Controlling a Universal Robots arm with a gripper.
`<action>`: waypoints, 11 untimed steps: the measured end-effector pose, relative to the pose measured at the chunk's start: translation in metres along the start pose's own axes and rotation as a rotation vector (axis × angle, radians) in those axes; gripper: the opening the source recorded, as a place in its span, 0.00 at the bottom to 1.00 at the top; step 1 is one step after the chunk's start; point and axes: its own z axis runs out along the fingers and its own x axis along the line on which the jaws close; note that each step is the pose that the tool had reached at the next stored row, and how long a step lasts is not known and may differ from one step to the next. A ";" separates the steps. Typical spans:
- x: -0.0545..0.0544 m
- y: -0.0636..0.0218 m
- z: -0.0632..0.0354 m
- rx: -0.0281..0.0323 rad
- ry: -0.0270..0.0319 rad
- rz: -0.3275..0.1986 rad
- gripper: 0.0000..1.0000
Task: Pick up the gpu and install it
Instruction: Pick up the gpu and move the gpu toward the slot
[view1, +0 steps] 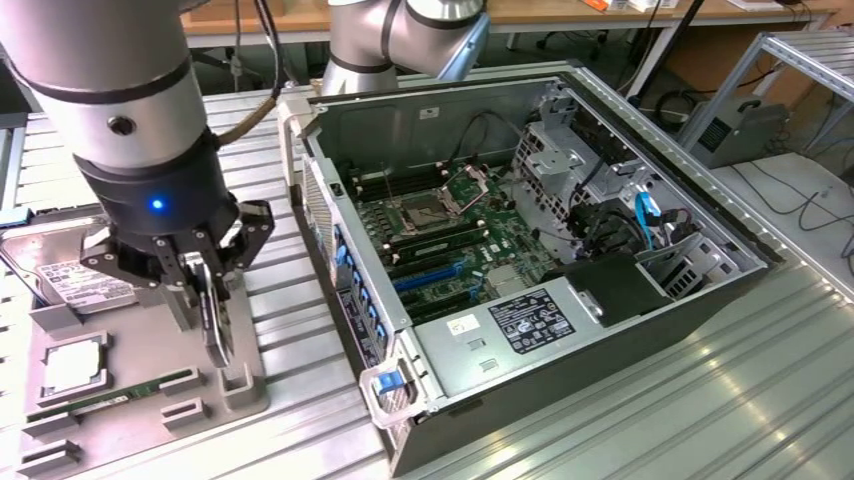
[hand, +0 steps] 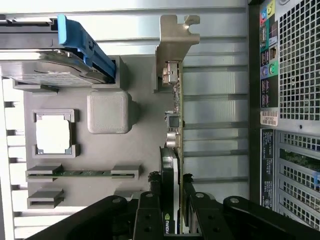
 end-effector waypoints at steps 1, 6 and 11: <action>0.000 0.0005 -0.0089 0.0047 -0.0001 0.000 0.27; -0.001 0.0024 -0.0489 0.0274 -0.0010 0.000 0.27; -0.001 0.0039 -0.0773 0.0473 -0.0016 -0.001 0.27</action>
